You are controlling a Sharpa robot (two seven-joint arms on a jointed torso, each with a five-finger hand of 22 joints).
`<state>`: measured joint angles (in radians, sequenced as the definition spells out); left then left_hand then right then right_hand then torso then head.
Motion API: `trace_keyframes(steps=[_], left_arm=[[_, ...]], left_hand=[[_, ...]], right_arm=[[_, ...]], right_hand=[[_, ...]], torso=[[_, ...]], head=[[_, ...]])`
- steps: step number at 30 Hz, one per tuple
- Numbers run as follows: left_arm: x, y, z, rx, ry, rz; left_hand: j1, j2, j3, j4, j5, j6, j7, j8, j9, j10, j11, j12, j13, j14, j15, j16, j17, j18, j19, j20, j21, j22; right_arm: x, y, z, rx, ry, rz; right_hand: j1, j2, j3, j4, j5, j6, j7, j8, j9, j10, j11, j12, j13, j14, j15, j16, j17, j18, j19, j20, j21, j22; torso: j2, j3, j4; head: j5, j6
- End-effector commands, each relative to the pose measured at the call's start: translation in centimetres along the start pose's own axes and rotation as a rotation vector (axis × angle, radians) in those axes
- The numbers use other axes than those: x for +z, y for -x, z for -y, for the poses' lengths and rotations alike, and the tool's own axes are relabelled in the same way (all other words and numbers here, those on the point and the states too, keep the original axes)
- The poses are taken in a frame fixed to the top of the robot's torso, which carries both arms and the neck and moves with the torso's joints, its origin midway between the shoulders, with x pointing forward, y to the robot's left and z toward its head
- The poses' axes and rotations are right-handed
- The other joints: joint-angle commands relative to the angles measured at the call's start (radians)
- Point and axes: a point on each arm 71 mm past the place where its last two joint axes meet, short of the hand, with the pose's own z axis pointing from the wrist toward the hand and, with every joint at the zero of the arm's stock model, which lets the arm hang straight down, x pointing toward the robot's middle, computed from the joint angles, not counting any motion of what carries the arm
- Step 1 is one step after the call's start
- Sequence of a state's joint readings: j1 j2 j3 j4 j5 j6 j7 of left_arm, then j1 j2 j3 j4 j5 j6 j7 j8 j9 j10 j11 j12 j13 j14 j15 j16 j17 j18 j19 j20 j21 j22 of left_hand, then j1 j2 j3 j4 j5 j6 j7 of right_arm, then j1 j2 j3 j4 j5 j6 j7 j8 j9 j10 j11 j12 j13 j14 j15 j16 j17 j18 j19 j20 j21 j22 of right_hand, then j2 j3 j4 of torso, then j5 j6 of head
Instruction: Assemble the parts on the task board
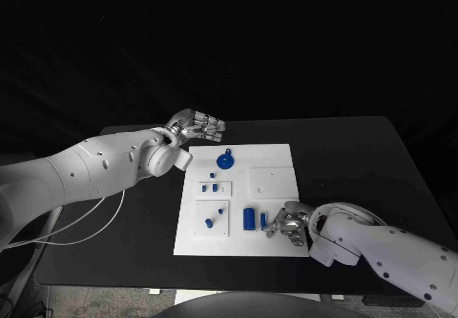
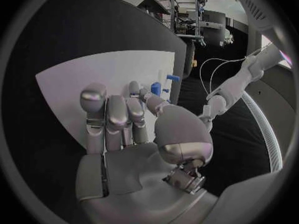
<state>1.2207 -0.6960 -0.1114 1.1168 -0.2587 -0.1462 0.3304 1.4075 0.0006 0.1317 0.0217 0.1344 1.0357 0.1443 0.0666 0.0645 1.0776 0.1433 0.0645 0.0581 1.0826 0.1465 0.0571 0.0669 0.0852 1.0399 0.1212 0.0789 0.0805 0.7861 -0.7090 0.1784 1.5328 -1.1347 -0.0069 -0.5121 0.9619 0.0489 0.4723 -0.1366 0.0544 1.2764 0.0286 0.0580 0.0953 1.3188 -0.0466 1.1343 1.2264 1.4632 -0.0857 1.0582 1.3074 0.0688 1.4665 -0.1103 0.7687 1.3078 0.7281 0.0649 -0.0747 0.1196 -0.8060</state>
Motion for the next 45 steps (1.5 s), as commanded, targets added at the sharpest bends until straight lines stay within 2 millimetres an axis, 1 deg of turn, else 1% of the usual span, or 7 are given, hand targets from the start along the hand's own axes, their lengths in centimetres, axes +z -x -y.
trace_keyframes(steps=[1, 12, 18, 23, 32, 35, 45], left_arm=[[0.1, -0.2, 0.1, -0.002, -0.008, -0.020], [0.1, -0.2, 0.0, -0.001, -0.006, -0.020], [0.0, -0.1, 0.0, -0.012, 0.001, -0.015], [0.0, 0.0, -0.1, -0.053, 0.015, 0.001], [0.2, 0.5, -0.3, -0.101, 0.021, 0.038], [0.3, 1.1, -0.4, -0.103, 0.016, 0.065], [0.3, 3.2, -0.7, -0.155, -0.004, 0.178]], left_hand=[[-0.005, -0.003, 0.003, -0.004, -0.004, -0.008, 0.000, -0.003, 0.000, -0.005, 0.001, -0.002, 0.000, -0.005, -0.001, 0.004, 0.000, -0.002, -0.001, 0.009, -0.001, -0.001], [-0.005, -0.002, 0.002, -0.006, -0.002, -0.008, 0.000, -0.003, 0.000, -0.006, 0.002, -0.002, 0.000, -0.006, -0.001, 0.004, 0.000, -0.002, -0.001, 0.009, -0.001, -0.001], [-0.007, -0.002, 0.002, -0.005, -0.003, -0.009, 0.000, -0.003, 0.000, -0.006, 0.002, -0.002, 0.000, -0.006, -0.001, 0.004, 0.000, -0.002, -0.001, 0.009, -0.001, -0.001], [-0.009, -0.003, 0.000, -0.004, -0.004, -0.010, 0.001, -0.003, 0.000, -0.005, 0.002, -0.002, 0.000, -0.005, -0.001, 0.004, 0.000, -0.002, -0.001, 0.009, -0.001, -0.001], [-0.009, -0.003, 0.000, -0.005, -0.004, -0.010, 0.000, -0.003, 0.000, -0.005, 0.001, -0.002, 0.000, -0.005, -0.001, 0.004, 0.000, -0.002, 0.000, 0.009, 0.000, -0.001], [-0.004, -0.003, 0.002, -0.011, -0.004, -0.009, 0.000, -0.003, 0.000, -0.004, 0.001, -0.002, 0.000, -0.004, -0.002, 0.004, 0.000, -0.002, 0.000, 0.008, 0.000, -0.001], [-0.011, -0.003, 0.000, -0.017, -0.009, -0.009, -0.005, -0.003, -0.001, -0.002, -0.003, -0.002, 0.000, -0.001, -0.007, 0.004, 0.000, -0.002, 0.004, 0.007, 0.001, 0.000]], right_arm=[[0.0, 0.0, 0.2, 0.008, -0.024, 0.000], [0.1, 0.2, 0.7, 0.009, -0.031, -0.006], [0.1, 0.4, 1.2, 0.060, 0.014, -0.034], [-0.1, 1.3, 1.6, 0.122, 0.067, -0.041], [-0.4, 6.7, 1.3, 0.265, 0.252, 0.130], [-0.6, 9.7, 1.4, 0.350, 0.324, 0.234], [-0.9, 18.2, 2.1, 0.503, 0.482, 0.485]], right_hand=[[-0.006, 0.000, -0.004, -0.007, 0.005, 0.007, -0.004, 0.006, 0.002, 0.008, 0.000, 0.006, 0.002, 0.016, -0.006, 0.001, 0.022, -0.008, 0.048, -0.003, 0.002, 0.088], [-0.004, -0.017, -0.051, -0.017, 0.033, 0.007, -0.005, 0.006, 0.003, 0.009, 0.000, 0.004, 0.003, 0.016, -0.006, 0.001, 0.021, -0.008, 0.048, -0.004, 0.000, 0.087], [0.036, -0.091, -0.290, 0.037, 0.075, -0.072, 0.027, 0.017, -0.007, -0.013, 0.021, 0.003, 0.009, 0.007, 0.004, -0.004, 0.021, 0.003, 0.043, 0.003, -0.017, 0.084], [0.127, -0.063, -0.576, 0.108, 0.072, -0.147, 0.048, 0.007, 0.006, -0.036, 0.038, -0.002, -0.007, -0.003, 0.017, -0.017, 0.014, 0.023, 0.037, 0.020, -0.047, 0.080], [0.170, -0.021, -0.617, 0.084, 0.099, -0.140, 0.047, 0.006, 0.014, -0.049, 0.037, -0.019, -0.038, -0.015, 0.017, -0.068, -0.023, 0.028, 0.031, 0.021, -0.125, 0.060], [0.190, 0.008, -0.604, 0.043, 0.115, -0.141, 0.049, 0.006, 0.010, -0.131, 0.037, -0.224, -0.219, -0.057, 0.016, -0.356, -0.190, 0.047, 0.001, 0.025, -0.468, -0.087], [0.202, 0.049, -0.536, -0.073, 0.147, -0.168, 0.069, 0.006, -0.022, -0.168, 0.073, -0.644, -0.704, -0.136, 0.077, -0.797, -0.583, 0.015, -0.137, 0.085, -0.703, -0.635]], torso=[[0.001, -0.0003, 0.0001], [0.000, 0.0003, 0.0004], [-0.001, -0.0006, -0.0032], [-0.003, -0.0025, -0.0053], [-0.015, -0.0108, -0.0137], [-0.024, -0.0138, -0.0164], [-0.057, -0.0225, -0.0212]], head=[[0.000, 0.001], [0.002, 0.001], [-0.005, 0.010], [-0.009, 0.024], [-0.014, 0.083], [-0.017, 0.104], [-0.035, 0.177]])
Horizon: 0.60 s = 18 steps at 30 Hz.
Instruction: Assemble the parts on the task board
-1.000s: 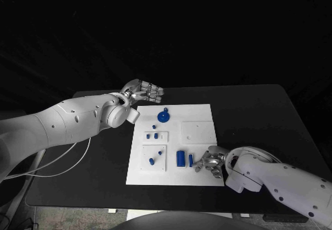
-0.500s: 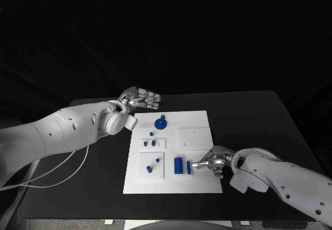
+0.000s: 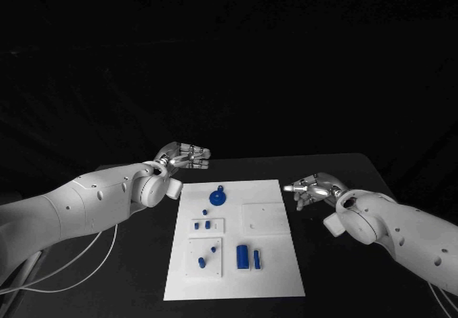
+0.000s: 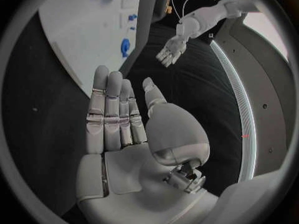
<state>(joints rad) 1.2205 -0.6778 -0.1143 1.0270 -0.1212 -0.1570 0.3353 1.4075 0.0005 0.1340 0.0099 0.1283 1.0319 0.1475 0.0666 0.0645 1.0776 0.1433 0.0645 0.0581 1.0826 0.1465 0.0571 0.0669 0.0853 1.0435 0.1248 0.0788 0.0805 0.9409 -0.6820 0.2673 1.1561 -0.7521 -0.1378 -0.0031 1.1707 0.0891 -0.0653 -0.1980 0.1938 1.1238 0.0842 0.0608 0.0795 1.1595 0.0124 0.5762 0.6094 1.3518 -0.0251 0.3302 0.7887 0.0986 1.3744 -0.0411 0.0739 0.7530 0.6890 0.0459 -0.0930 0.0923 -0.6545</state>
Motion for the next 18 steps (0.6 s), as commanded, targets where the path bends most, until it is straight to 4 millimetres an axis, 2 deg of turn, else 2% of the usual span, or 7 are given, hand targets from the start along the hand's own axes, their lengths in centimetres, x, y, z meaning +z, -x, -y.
trace_keyframes(steps=[1, 4, 5, 6, 9, 15, 18], left_arm=[[0.2, 0.6, 0.3, -0.068, -0.038, 0.065], [0.4, 0.9, 0.4, -0.084, -0.054, 0.086], [0.5, 1.0, 0.4, -0.089, -0.058, 0.092], [0.5, 1.1, 0.4, -0.094, -0.063, 0.098], [0.8, 1.3, 0.5, -0.103, -0.077, 0.110], [1.4, 1.5, 0.6, -0.108, -0.100, 0.133], [1.5, 1.6, 0.6, -0.107, -0.104, 0.141]], left_hand=[[-0.014, -0.004, -0.005, -0.005, -0.005, -0.006, -0.010, -0.003, -0.001, -0.004, -0.005, -0.002, 0.000, -0.003, -0.008, 0.004, 0.000, -0.003, 0.000, 0.004, 0.001, 0.000], [-0.024, -0.006, -0.023, -0.002, -0.024, -0.013, -0.020, -0.003, -0.001, -0.026, -0.011, -0.003, 0.000, -0.015, -0.016, 0.003, 0.000, -0.005, -0.007, 0.008, -0.003, -0.003], [-0.027, -0.006, -0.035, -0.001, -0.029, -0.021, -0.022, -0.003, -0.001, -0.041, -0.014, -0.003, 0.000, -0.022, -0.019, 0.004, 0.000, -0.003, -0.010, 0.011, -0.004, -0.003], [-0.031, -0.007, -0.049, -0.001, -0.031, -0.029, -0.024, -0.004, -0.001, -0.052, -0.015, -0.003, 0.000, -0.029, -0.020, 0.003, -0.001, -0.001, -0.014, 0.016, -0.006, -0.004], [-0.035, -0.002, -0.095, -0.001, -0.032, -0.066, -0.027, -0.005, -0.004, -0.073, -0.020, -0.004, 0.000, -0.059, -0.023, 0.004, -0.003, 0.008, -0.036, 0.035, -0.012, -0.009], [-0.030, 0.026, -0.167, -0.020, -0.037, -0.168, -0.043, -0.011, -0.009, -0.111, -0.029, -0.007, -0.001, -0.111, -0.017, 0.002, -0.006, 0.085, -0.116, 0.111, -0.002, -0.008], [-0.030, 0.026, -0.170, -0.022, -0.037, -0.176, -0.047, -0.011, -0.009, -0.129, -0.031, -0.007, -0.002, -0.113, -0.015, 0.002, -0.006, 0.095, -0.117, 0.118, -0.002, -0.007]], right_arm=[[0.8, 1.9, -1.5, 0.113, 0.162, 0.085], [1.5, 2.9, -2.2, 0.148, 0.208, 0.111], [1.8, 3.1, -2.3, 0.158, 0.219, 0.117], [2.0, 3.3, -2.4, 0.171, 0.230, 0.124], [2.6, 3.7, -2.4, 0.203, 0.249, 0.145], [3.4, 4.4, -1.8, 0.248, 0.267, 0.185], [3.5, 4.6, -1.6, 0.259, 0.267, 0.199]], right_hand=[[-0.007, 0.015, 0.006, -0.018, 0.008, -0.035, 0.024, 0.002, -0.013, -0.021, 0.026, -0.149, -0.148, -0.051, 0.032, -0.114, -0.108, -0.017, -0.085, 0.030, -0.011, -0.129], [-0.021, 0.026, 0.026, -0.053, 0.005, -0.066, 0.039, 0.003, -0.014, 0.057, 0.062, -0.408, -0.484, -0.052, 0.078, -0.268, -0.359, 0.009, -0.168, 0.092, -0.007, -0.391], [-0.023, 0.027, 0.028, -0.056, 0.006, -0.073, 0.042, 0.002, -0.015, 0.044, 0.071, -0.428, -0.511, -0.080, 0.088, -0.267, -0.389, 0.002, -0.187, 0.098, -0.011, -0.423], [-0.019, 0.025, 0.030, -0.061, 0.009, -0.135, 0.038, 0.006, -0.020, -0.052, 0.107, -0.488, -0.542, -0.208, 0.125, -0.257, -0.439, -0.020, -0.287, 0.129, -0.006, -0.464], [-0.021, 0.020, 0.042, -0.060, 0.007, -0.181, 0.035, -0.003, -0.021, -0.118, 0.121, -0.509, -0.552, -0.284, 0.153, -0.266, -0.676, 0.020, -0.383, 0.194, -0.006, -0.616], [-0.023, 0.025, 0.067, -0.037, 0.001, -0.241, 0.024, -0.005, -0.023, -0.154, 0.122, -0.517, -0.552, -0.316, 0.158, -0.269, -0.729, 0.083, -0.439, 0.263, -0.005, -0.688], [-0.025, 0.023, 0.069, -0.034, 0.003, -0.242, 0.026, -0.004, -0.023, -0.154, 0.125, -0.518, -0.552, -0.315, 0.161, -0.269, -0.729, 0.093, -0.441, 0.269, -0.005, -0.688]], torso=[[-0.021, -0.0032, -0.0029], [-0.032, -0.0007, -0.0027], [-0.036, 0.0001, -0.0022], [-0.039, 0.0007, -0.0016], [-0.047, 0.0030, 0.0003], [-0.066, 0.0080, 0.0077], [-0.070, 0.0105, 0.0072]], head=[[-0.009, 0.032], [-0.012, 0.047], [-0.013, 0.050], [-0.014, 0.057], [-0.011, 0.074], [-0.001, 0.096], [0.004, 0.098]])
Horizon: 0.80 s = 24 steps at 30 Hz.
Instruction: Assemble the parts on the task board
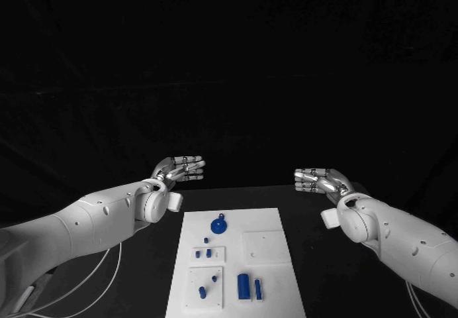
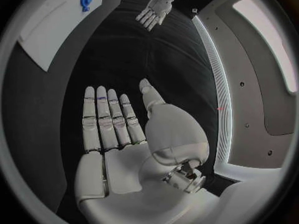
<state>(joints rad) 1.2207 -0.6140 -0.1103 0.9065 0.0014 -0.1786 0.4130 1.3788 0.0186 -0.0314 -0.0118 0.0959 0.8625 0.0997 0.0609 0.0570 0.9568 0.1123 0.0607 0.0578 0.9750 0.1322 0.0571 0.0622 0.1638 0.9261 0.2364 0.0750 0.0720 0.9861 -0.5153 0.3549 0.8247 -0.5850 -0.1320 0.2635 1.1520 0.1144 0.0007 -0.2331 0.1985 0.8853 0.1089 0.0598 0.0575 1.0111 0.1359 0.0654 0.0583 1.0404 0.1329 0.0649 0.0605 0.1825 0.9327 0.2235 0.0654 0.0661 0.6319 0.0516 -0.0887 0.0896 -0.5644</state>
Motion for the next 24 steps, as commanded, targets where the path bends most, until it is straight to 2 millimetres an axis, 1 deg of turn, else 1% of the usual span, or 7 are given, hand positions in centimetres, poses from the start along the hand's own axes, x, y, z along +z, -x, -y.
trace_keyframes(steps=[1, 2, 3, 6, 7, 11, 24], left_arm=[[0.2, 0.2, 0.4, -0.028, -0.043, 0.026], [0.3, 0.2, 0.4, -0.028, -0.044, 0.028], [0.1, 0.1, 0.0, -0.003, -0.007, 0.010], [0.0, -0.1, -0.1, -0.005, -0.007, 0.012], [-0.1, -0.3, -0.2, -0.005, -0.006, 0.014], [-0.9, -1.5, -0.6, -0.012, -0.005, 0.024], [-6.5, -7.8, -1.3, -0.038, -0.004, 0.086]], left_hand=[[-0.002, 0.008, -0.005, -0.001, -0.005, -0.007, 0.000, -0.006, -0.002, -0.013, -0.001, -0.004, -0.002, -0.006, -0.001, 0.002, -0.002, 0.019, -0.001, 0.009, 0.002, 0.001], [-0.002, 0.009, -0.005, -0.001, -0.005, -0.007, 0.001, -0.006, -0.002, -0.013, -0.001, -0.004, -0.002, -0.006, -0.001, 0.002, -0.002, 0.022, -0.002, 0.011, 0.002, 0.001], [-0.421, -0.019, 0.031, 0.012, -0.096, -0.862, -0.100, -0.061, -0.057, -0.957, -0.112, -0.061, -0.058, -0.975, -0.132, -0.057, -0.062, -0.164, -0.926, -0.236, -0.075, -0.072], [-0.513, -0.019, 0.031, 0.012, -0.096, -0.862, -0.100, -0.061, -0.057, -0.957, -0.112, -0.061, -0.058, -0.975, -0.132, -0.057, -0.062, -0.164, -0.926, -0.236, -0.075, -0.072], [-0.545, -0.019, 0.031, 0.012, -0.096, -0.862, -0.100, -0.061, -0.057, -0.957, -0.112, -0.061, -0.058, -0.975, -0.132, -0.057, -0.062, -0.164, -0.926, -0.236, -0.075, -0.072], [-1.379, -0.019, 0.031, 0.012, -0.096, -0.862, -0.100, -0.061, -0.057, -0.957, -0.112, -0.061, -0.058, -0.975, -0.132, -0.057, -0.062, -0.164, -0.926, -0.236, -0.075, -0.072], [-1.379, -0.019, 0.031, 0.012, -0.096, -0.862, -0.100, -0.061, -0.057, -0.957, -0.112, -0.061, -0.058, -0.975, -0.132, -0.057, -0.062, -0.164, -0.926, -0.236, -0.075, -0.072]], right_arm=[[0.1, 0.1, -0.2, 0.059, 0.061, 0.000], [0.2, 0.3, -0.1, 0.061, 0.061, 0.005], [0.1, 0.2, 0.1, 0.013, 0.008, 0.010], [0.0, 0.0, -0.1, 0.017, 0.015, 0.014], [0.0, -0.1, -0.2, 0.020, 0.020, 0.016], [-0.4, -0.8, -1.0, 0.039, 0.048, 0.032], [-4.7, -5.3, -3.3, 0.160, 0.093, 0.121]], right_hand=[[-0.006, -0.002, 0.004, 0.001, -0.001, -0.004, 0.003, -0.003, -0.001, -0.006, 0.002, -0.007, -0.001, -0.004, 0.004, -0.004, -0.001, 0.010, 0.000, 0.005, 0.004, -0.001], [-0.006, -0.003, 0.004, 0.002, -0.001, -0.005, 0.004, -0.003, -0.001, -0.007, 0.003, -0.007, -0.001, -0.004, 0.004, -0.004, -0.001, 0.010, 0.000, 0.005, 0.004, -0.001], [-0.352, -0.114, -0.001, 0.233, -0.198, -0.885, -0.109, -0.060, -0.057, -1.011, -0.136, -0.065, -0.058, -0.321, -0.133, -0.065, -0.060, -0.182, -0.933, -0.224, -0.065, -0.066], [-0.432, -0.114, -0.001, 0.233, -0.198, -0.885, -0.109, -0.060, -0.057, -1.011, -0.136, -0.065, -0.058, -1.040, -0.133, -0.065, -0.060, -0.182, -0.933, -0.224, -0.065, -0.066], [-1.152, -0.114, -0.001, 0.233, -0.198, -0.885, -0.109, -0.060, -0.057, -1.011, -0.136, -0.065, -0.058, -1.040, -0.133, -0.065, -0.060, -0.182, -0.933, -0.224, -0.065, -0.066], [-1.152, -0.114, -0.001, 0.233, -0.198, -0.885, -0.109, -0.060, -0.057, -1.011, -0.136, -0.065, -0.058, -1.040, -0.133, -0.065, -0.060, -0.182, -0.933, -0.224, -0.065, -0.066], [-1.152, -0.114, -0.001, 0.233, -0.198, -0.885, -0.109, -0.060, -0.057, -1.011, -0.136, -0.065, -0.058, -1.040, -0.133, -0.065, -0.060, -0.182, -0.933, -0.224, -0.065, -0.066]], torso=[[-0.015, 0.0054, 0.0019], [-0.017, 0.0061, 0.0016], [-0.006, 0.0014, 0.0015], [-0.013, -0.0029, 0.0086], [-0.017, -0.0055, 0.0129], [-0.046, -0.0244, 0.0440], [-0.088, -0.0516, 0.0887]], head=[[0.009, 0.010], [0.011, 0.013], [0.003, 0.004], [-0.004, 0.001], [-0.009, -0.001], [-0.042, -0.015], [-0.090, -0.036]])
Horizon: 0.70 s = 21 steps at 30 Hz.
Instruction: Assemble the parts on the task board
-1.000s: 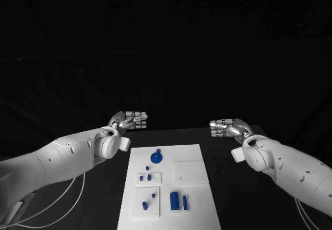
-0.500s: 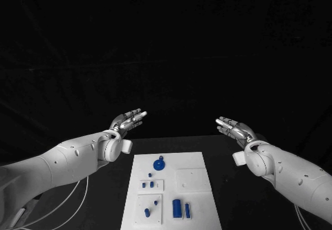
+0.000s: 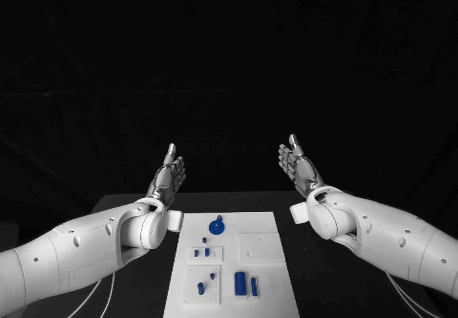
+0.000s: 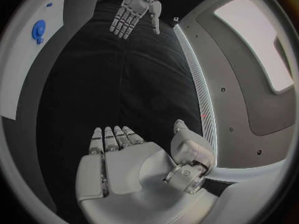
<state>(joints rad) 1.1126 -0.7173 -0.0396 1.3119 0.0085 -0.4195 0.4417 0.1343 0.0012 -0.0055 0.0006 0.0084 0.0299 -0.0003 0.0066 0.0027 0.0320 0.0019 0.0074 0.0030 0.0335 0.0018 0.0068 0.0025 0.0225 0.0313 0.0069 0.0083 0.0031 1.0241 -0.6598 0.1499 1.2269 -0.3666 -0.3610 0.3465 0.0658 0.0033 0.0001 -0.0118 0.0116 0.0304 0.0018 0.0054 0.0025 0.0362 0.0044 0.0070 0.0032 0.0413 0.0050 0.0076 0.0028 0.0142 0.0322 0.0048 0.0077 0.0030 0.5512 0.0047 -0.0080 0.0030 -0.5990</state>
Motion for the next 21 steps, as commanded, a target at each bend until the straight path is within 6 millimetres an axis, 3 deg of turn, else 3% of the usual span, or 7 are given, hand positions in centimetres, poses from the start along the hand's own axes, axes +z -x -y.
trace_keyframes(steps=[1, 11, 21], left_arm=[[-1.6, -0.9, 0.3, 0.055, -0.045, 0.122], [-4.4, -3.3, 0.6, 0.049, -0.048, 0.148], [-4.5, -3.3, 0.6, 0.048, -0.049, 0.149]], left_hand=[[-0.134, -0.001, 0.005, -0.001, -0.008, -0.030, 0.000, -0.007, -0.003, -0.032, -0.002, -0.007, -0.003, -0.033, -0.002, -0.007, -0.002, -0.023, -0.031, -0.007, -0.008, -0.003], [-0.134, -0.001, 0.005, -0.001, -0.008, -0.030, 0.000, -0.007, -0.003, -0.032, -0.002, -0.007, -0.003, -0.033, -0.002, -0.007, -0.002, -0.023, -0.031, -0.007, -0.008, -0.003], [-0.134, -0.001, 0.005, -0.001, -0.008, -0.030, 0.000, -0.007, -0.003, -0.032, -0.002, -0.007, -0.003, -0.033, -0.002, -0.007, -0.002, -0.023, -0.031, -0.007, -0.008, -0.003]], right_arm=[[-1.5, -0.3, -0.5, 0.084, 0.013, 0.178], [-5.5, -2.8, -0.6, 0.128, -0.054, 0.232], [-6.0, -3.1, -0.5, 0.132, -0.066, 0.238]], right_hand=[[-0.066, -0.003, 0.000, 0.012, -0.012, -0.030, -0.002, -0.005, -0.002, -0.036, -0.004, -0.007, -0.003, -0.041, -0.005, -0.008, -0.003, -0.014, -0.032, -0.005, -0.008, -0.003], [-0.066, -0.003, 0.000, 0.012, -0.012, -0.030, -0.002, -0.005, -0.002, -0.036, -0.004, -0.007, -0.003, -0.041, -0.005, -0.008, -0.003, -0.014, -0.032, -0.005, -0.008, -0.003], [-0.066, -0.003, 0.000, 0.012, -0.012, -0.030, -0.002, -0.005, -0.002, -0.036, -0.004, -0.007, -0.003, -0.041, -0.005, -0.008, -0.003, -0.014, -0.032, -0.005, -0.008, -0.003]], torso=[[-0.007, -0.0047, 0.0080], [-0.007, -0.0047, 0.0080], [-0.007, -0.0047, 0.0080]], head=[[-0.003, -0.001], [-0.003, -0.001], [-0.003, -0.001]])
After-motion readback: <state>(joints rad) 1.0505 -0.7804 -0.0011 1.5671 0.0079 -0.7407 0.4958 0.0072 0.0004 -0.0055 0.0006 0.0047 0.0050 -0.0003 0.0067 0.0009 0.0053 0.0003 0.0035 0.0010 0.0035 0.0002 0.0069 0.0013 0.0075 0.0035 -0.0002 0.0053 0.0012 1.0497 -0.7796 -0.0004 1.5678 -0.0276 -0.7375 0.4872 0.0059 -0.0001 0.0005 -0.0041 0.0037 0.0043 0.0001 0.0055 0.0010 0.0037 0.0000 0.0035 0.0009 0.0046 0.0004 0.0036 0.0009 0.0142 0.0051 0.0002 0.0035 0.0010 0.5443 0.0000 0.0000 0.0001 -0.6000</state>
